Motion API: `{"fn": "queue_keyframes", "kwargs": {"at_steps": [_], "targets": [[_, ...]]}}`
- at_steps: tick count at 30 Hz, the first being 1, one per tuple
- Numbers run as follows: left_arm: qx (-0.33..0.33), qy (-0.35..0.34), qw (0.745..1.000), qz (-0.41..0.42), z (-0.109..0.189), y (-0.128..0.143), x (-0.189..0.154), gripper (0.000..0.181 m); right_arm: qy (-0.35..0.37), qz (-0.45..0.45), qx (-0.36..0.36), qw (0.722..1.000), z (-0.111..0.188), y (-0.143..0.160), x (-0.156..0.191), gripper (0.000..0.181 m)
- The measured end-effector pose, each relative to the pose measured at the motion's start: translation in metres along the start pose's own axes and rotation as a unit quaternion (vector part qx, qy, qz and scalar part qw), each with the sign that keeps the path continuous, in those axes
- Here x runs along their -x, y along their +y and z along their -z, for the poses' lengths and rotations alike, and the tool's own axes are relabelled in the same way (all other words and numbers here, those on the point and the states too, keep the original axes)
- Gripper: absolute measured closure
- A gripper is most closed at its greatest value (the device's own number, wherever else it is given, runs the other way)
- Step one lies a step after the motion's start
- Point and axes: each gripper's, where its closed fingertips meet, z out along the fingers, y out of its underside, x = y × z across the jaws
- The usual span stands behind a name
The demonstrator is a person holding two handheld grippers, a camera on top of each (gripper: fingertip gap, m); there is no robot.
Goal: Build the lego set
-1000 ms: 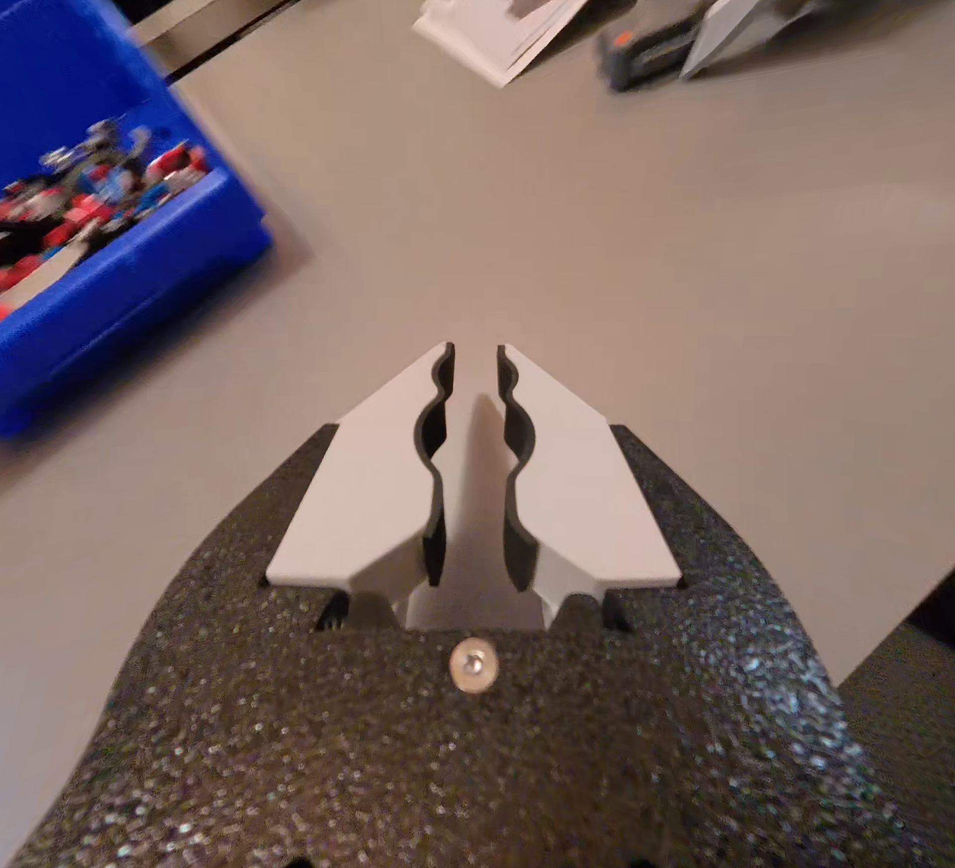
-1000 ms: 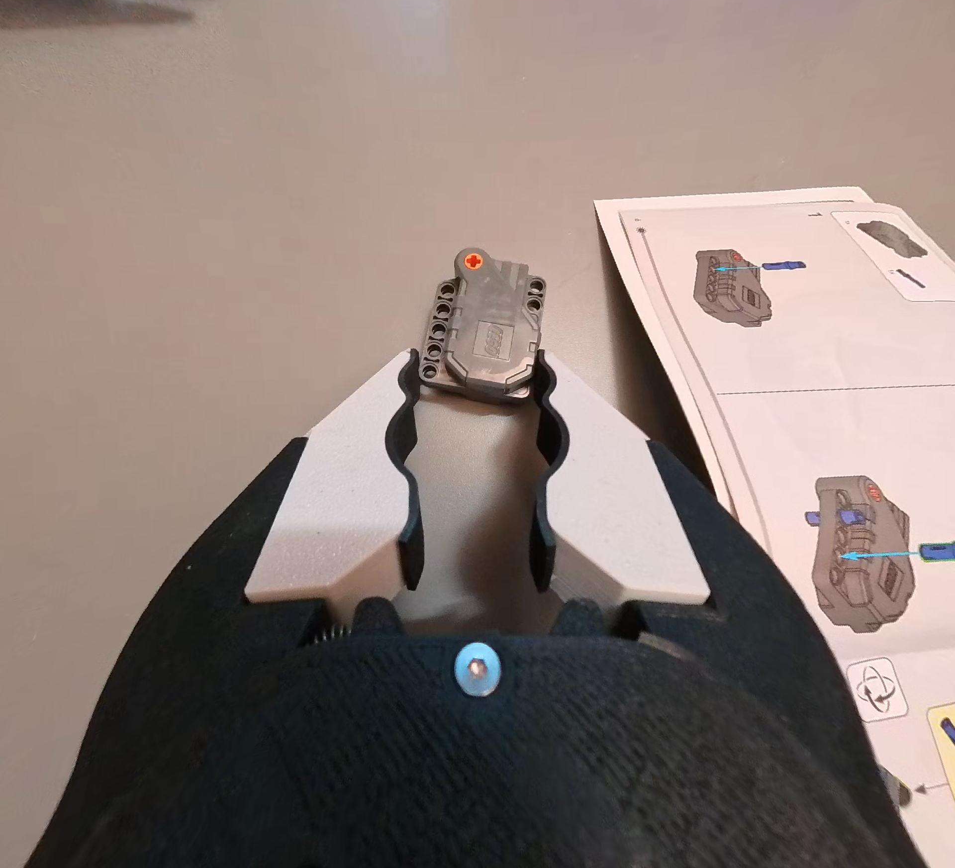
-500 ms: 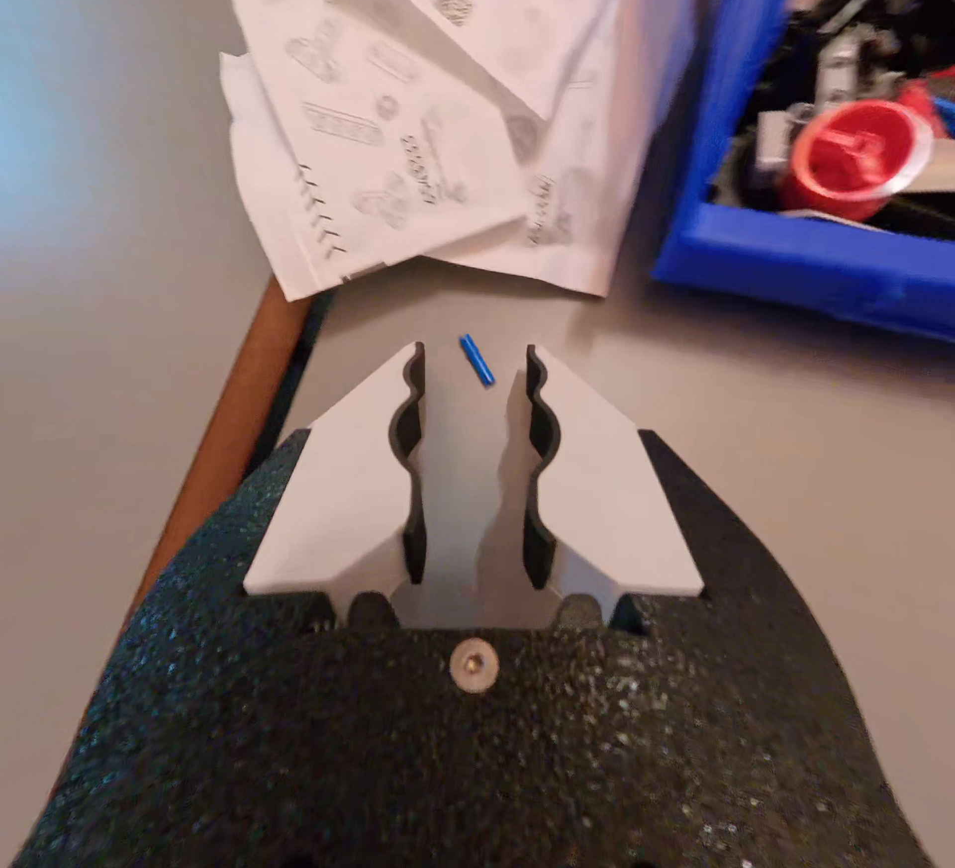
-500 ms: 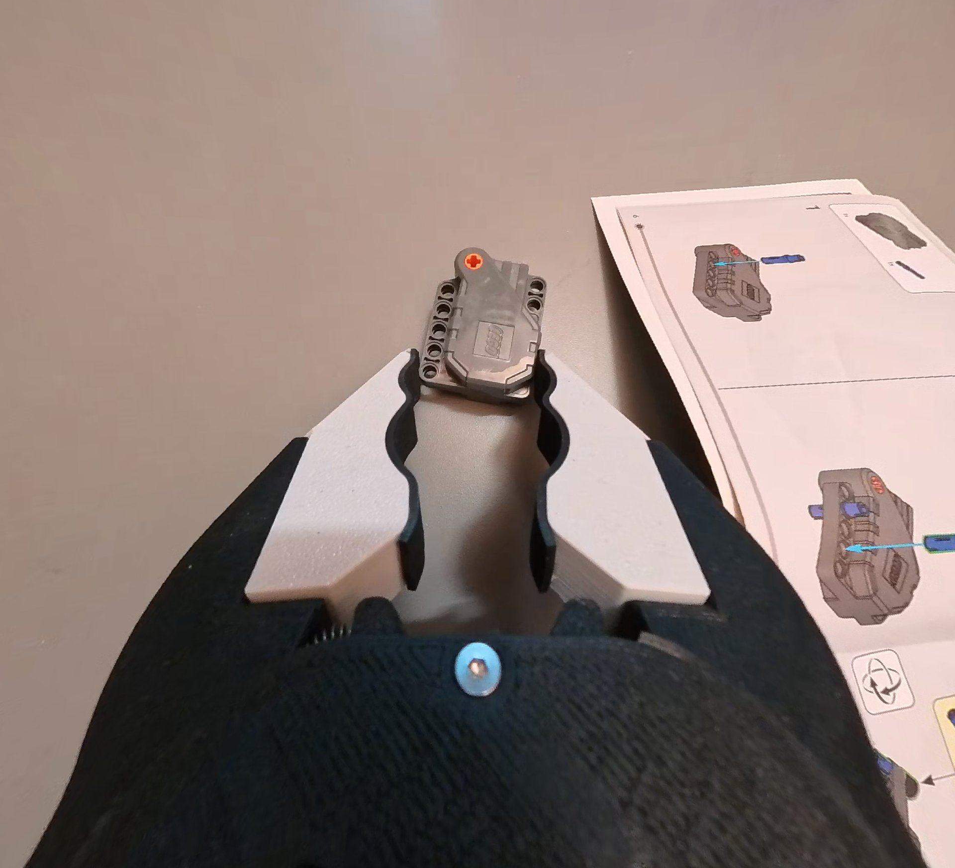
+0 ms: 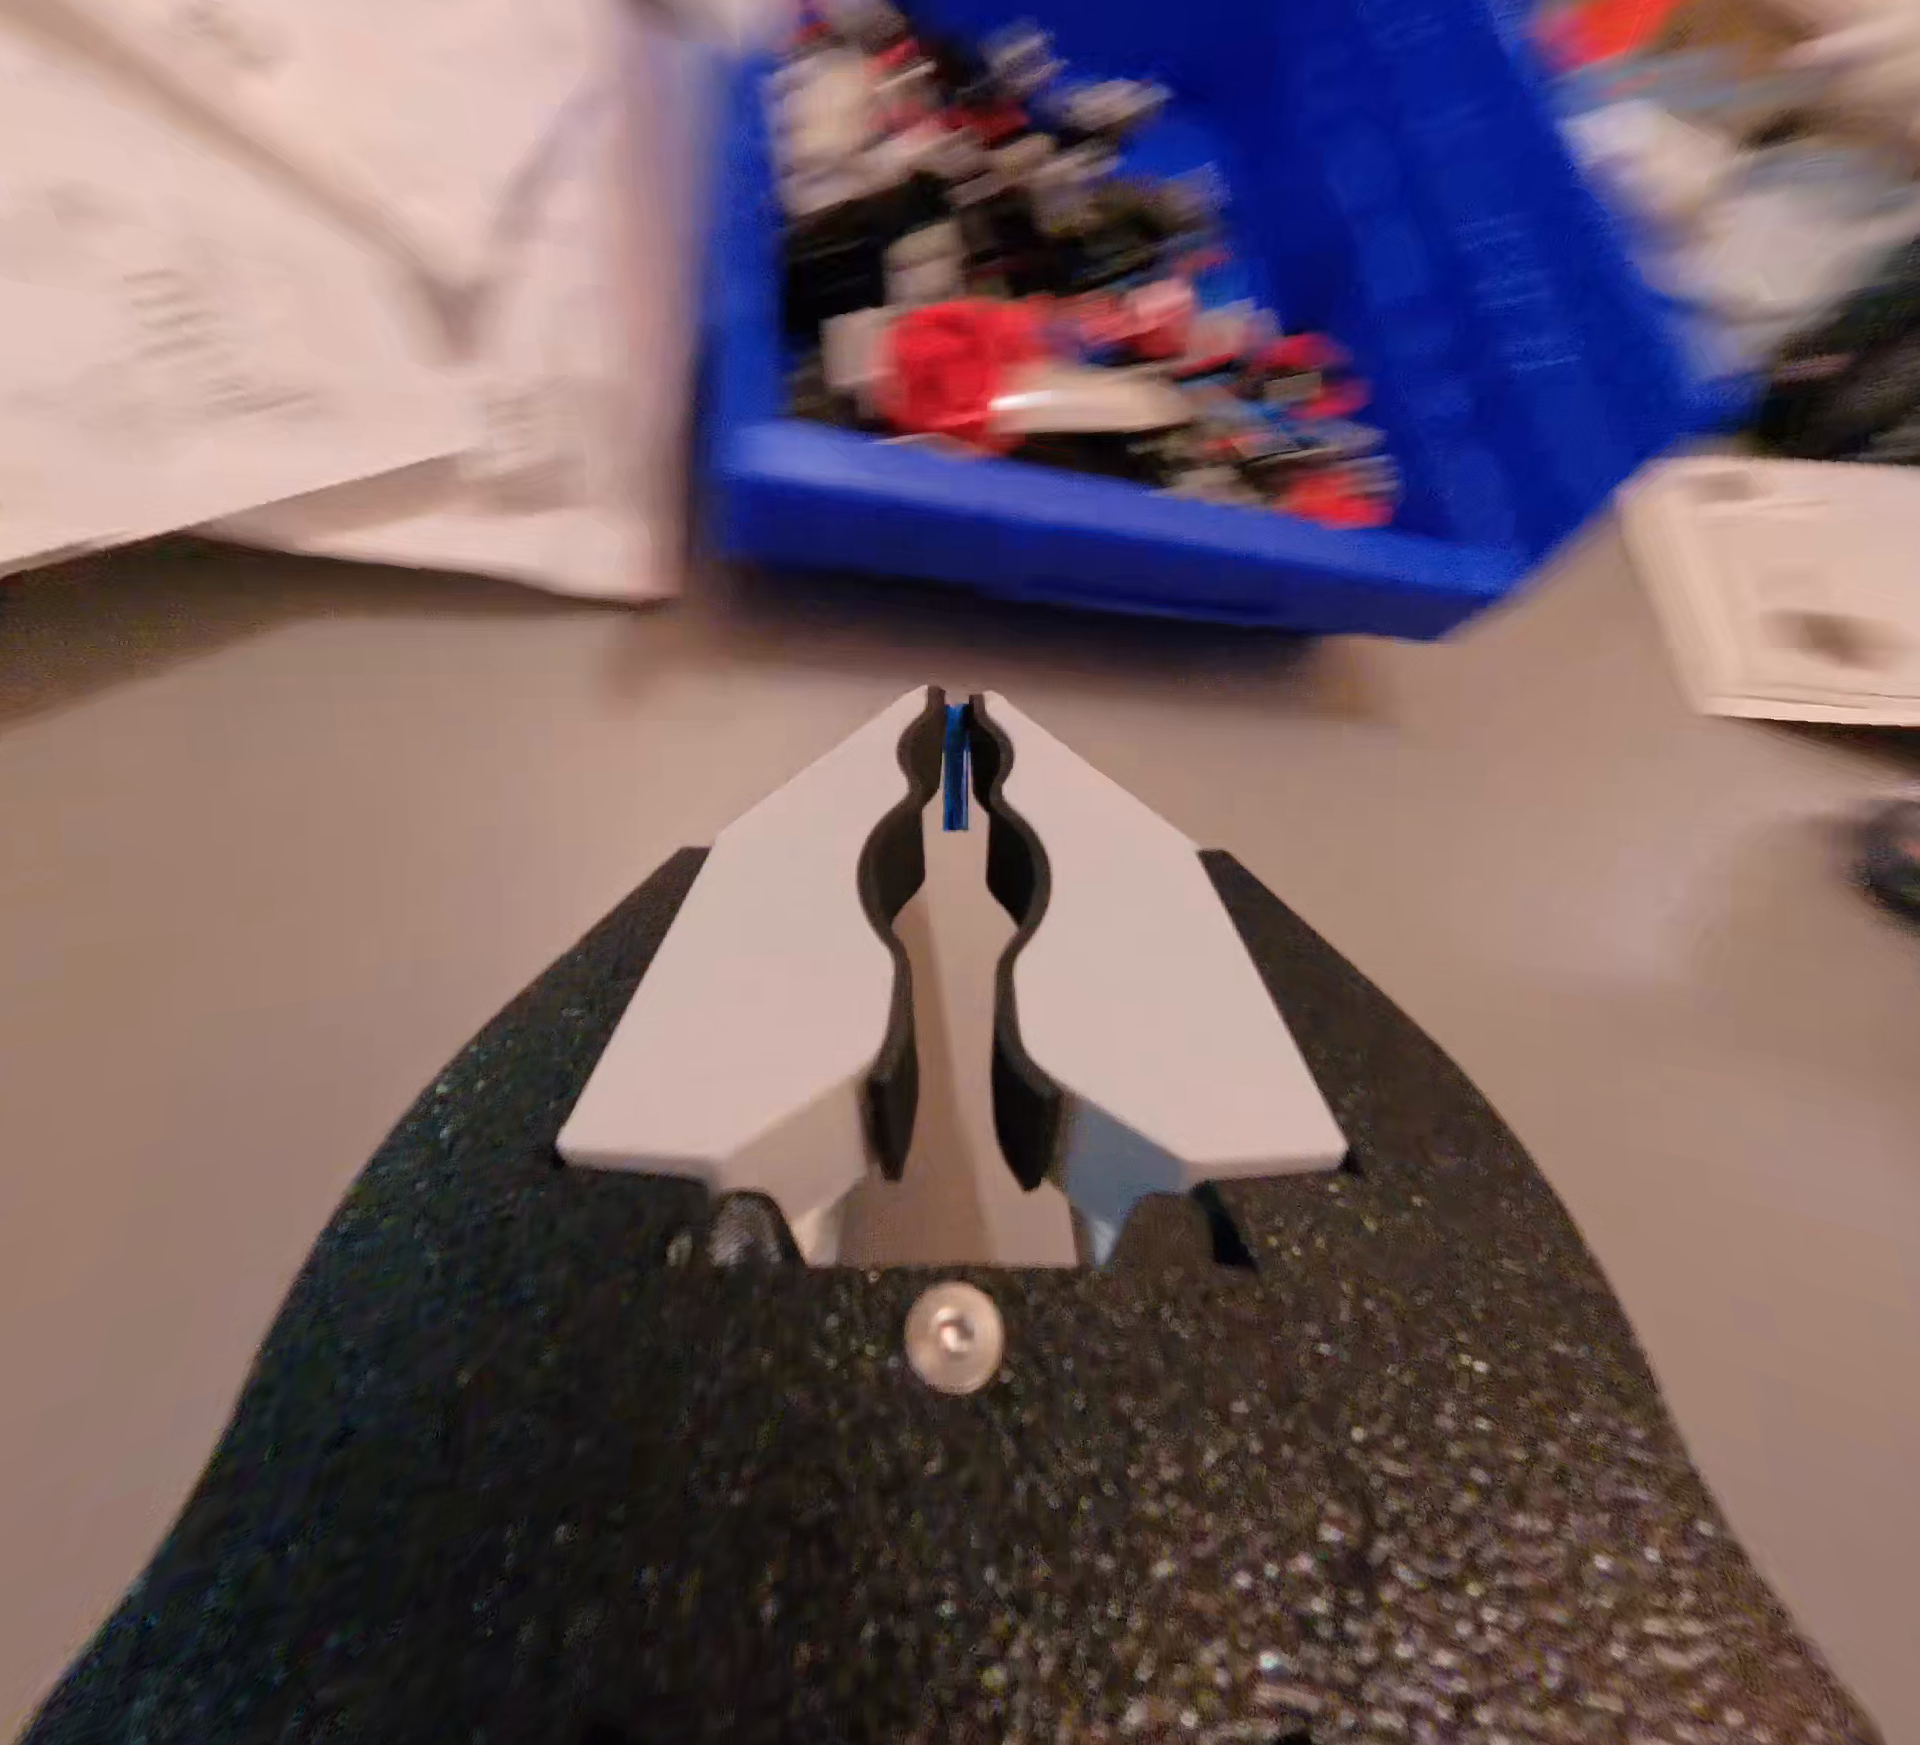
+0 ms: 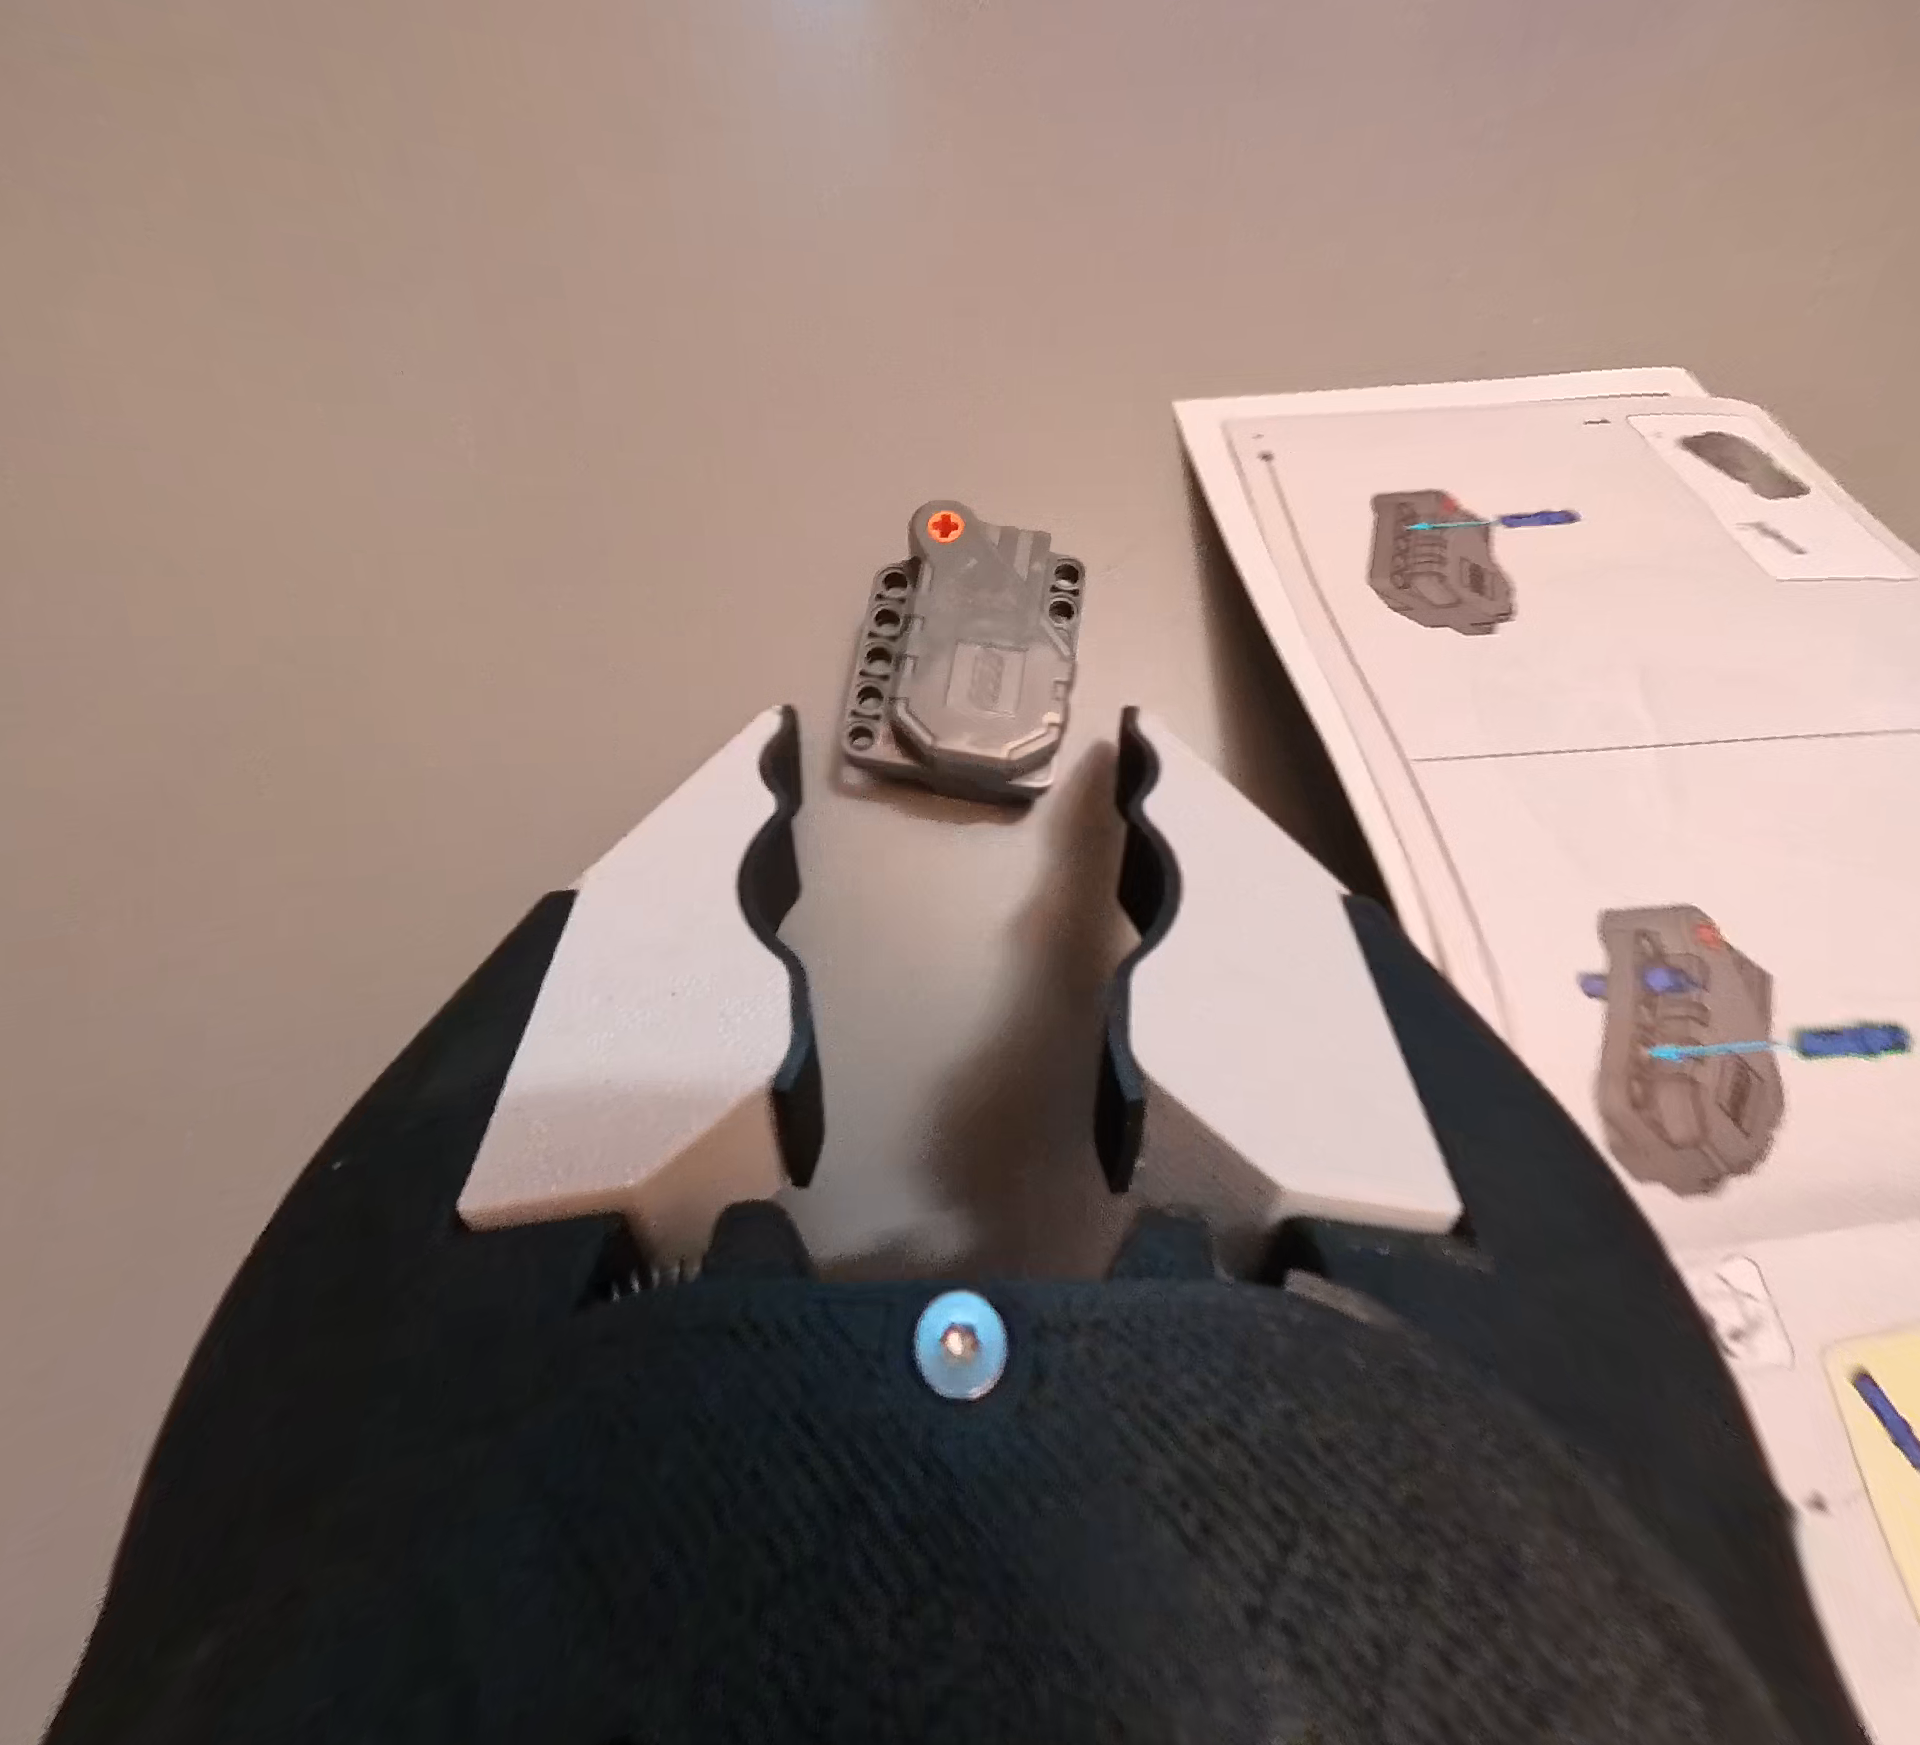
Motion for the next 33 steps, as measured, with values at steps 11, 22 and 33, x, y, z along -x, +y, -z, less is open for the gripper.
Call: {"fn": "queue_keyframes", "kwargs": {"at_steps": [11,22,33], "targets": [[-0.212,0.487,0.841,0.104,0.021,-0.008,-0.313,0.180,-0.093,-0.051,-0.343,0.933,0.067,-0.124,0.049,0.151],[-0.204,0.552,0.807,0.054,0.022,0.010,-0.377,0.180,-0.151,-0.091,-0.389,0.904,0.081,-0.133,0.058,0.174],[-0.133,0.456,0.848,-0.237,0.016,0.030,-0.361,0.164,-0.126,-0.009,-0.314,0.941,0.065,-0.116,0.063,0.178]]}}
